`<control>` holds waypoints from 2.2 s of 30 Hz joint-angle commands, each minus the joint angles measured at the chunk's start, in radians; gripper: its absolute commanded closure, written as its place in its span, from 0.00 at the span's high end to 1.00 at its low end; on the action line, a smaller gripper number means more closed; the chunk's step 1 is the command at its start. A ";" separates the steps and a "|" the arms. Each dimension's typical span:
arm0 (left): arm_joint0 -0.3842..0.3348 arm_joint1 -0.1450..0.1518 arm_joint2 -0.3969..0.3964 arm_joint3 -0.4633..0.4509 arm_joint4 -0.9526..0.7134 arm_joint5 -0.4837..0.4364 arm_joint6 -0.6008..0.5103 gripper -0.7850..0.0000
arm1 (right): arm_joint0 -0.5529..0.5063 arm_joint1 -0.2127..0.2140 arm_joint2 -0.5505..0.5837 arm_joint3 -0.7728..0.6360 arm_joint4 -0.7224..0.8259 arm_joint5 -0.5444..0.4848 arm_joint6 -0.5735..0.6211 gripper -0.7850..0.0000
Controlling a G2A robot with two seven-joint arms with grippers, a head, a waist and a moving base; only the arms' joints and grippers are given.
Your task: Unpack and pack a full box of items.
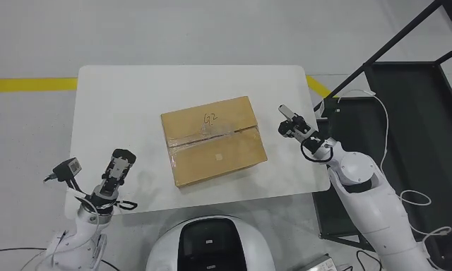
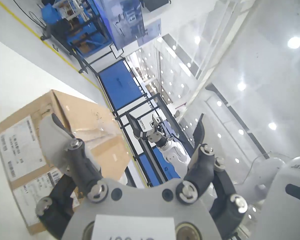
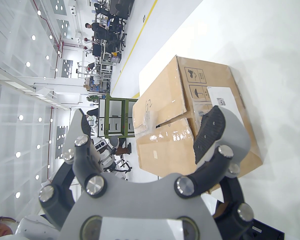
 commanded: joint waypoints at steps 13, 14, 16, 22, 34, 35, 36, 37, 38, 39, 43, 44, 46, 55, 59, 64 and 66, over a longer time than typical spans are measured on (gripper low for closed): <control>0.032 -0.006 -0.017 0.023 0.008 -0.019 0.076 1.00 | 0.033 -0.002 -0.027 -0.018 0.043 0.007 0.106 1.00; 0.032 -0.006 -0.017 0.023 0.008 -0.019 0.076 1.00 | 0.048 -0.003 -0.038 -0.029 0.047 0.005 0.142 1.00; 0.032 -0.006 -0.017 0.023 0.008 -0.019 0.076 1.00 | 0.074 -0.004 -0.061 -0.050 0.049 0.001 0.208 1.00; 0.032 -0.006 -0.017 0.023 0.008 -0.019 0.076 1.00 | 0.152 -0.012 -0.139 -0.090 0.030 0.003 0.292 1.00; 0.032 -0.006 -0.017 0.023 0.008 -0.019 0.076 1.00 | 0.193 -0.020 -0.184 -0.084 -0.005 0.010 0.278 1.00; 0.032 -0.006 -0.017 0.023 0.008 -0.019 0.076 1.00 | 0.193 -0.020 -0.184 -0.084 -0.005 0.010 0.278 1.00; 0.032 -0.006 -0.017 0.023 0.008 -0.019 0.076 1.00 | 0.193 -0.020 -0.184 -0.084 -0.005 0.010 0.278 1.00; 0.032 -0.006 -0.017 0.023 0.008 -0.019 0.076 1.00 | 0.193 -0.020 -0.184 -0.084 -0.005 0.010 0.278 1.00; 0.032 -0.006 -0.017 0.023 0.008 -0.019 0.076 1.00 | 0.193 -0.020 -0.184 -0.084 -0.005 0.010 0.278 1.00; 0.032 -0.006 -0.017 0.023 0.008 -0.019 0.076 1.00 | 0.197 -0.020 -0.190 -0.087 -0.014 0.012 0.277 1.00; 0.032 -0.006 -0.017 0.023 0.008 -0.019 0.076 1.00 | 0.298 -0.037 -0.286 -0.120 -0.025 0.036 0.324 1.00; 0.032 -0.006 -0.017 0.023 0.008 -0.019 0.076 1.00 | 0.337 -0.043 -0.315 -0.112 -0.022 0.036 0.343 1.00; 0.032 -0.006 -0.017 0.023 0.008 -0.019 0.076 1.00 | 0.411 -0.058 -0.376 -0.086 -0.003 0.037 0.365 1.00; 0.032 -0.006 -0.017 0.023 0.008 -0.019 0.076 1.00 | 0.566 -0.100 -0.530 0.024 0.000 0.068 0.392 1.00; 0.032 -0.006 -0.017 0.023 0.008 -0.019 0.076 1.00 | 0.566 -0.100 -0.530 0.024 0.000 0.068 0.392 1.00; 0.032 -0.006 -0.017 0.023 0.008 -0.019 0.076 1.00 | 0.560 -0.109 -0.552 0.055 0.028 0.037 0.378 1.00; 0.032 -0.006 -0.017 0.023 0.008 -0.019 0.076 1.00 | 0.602 -0.126 -0.607 0.102 0.026 0.039 0.401 1.00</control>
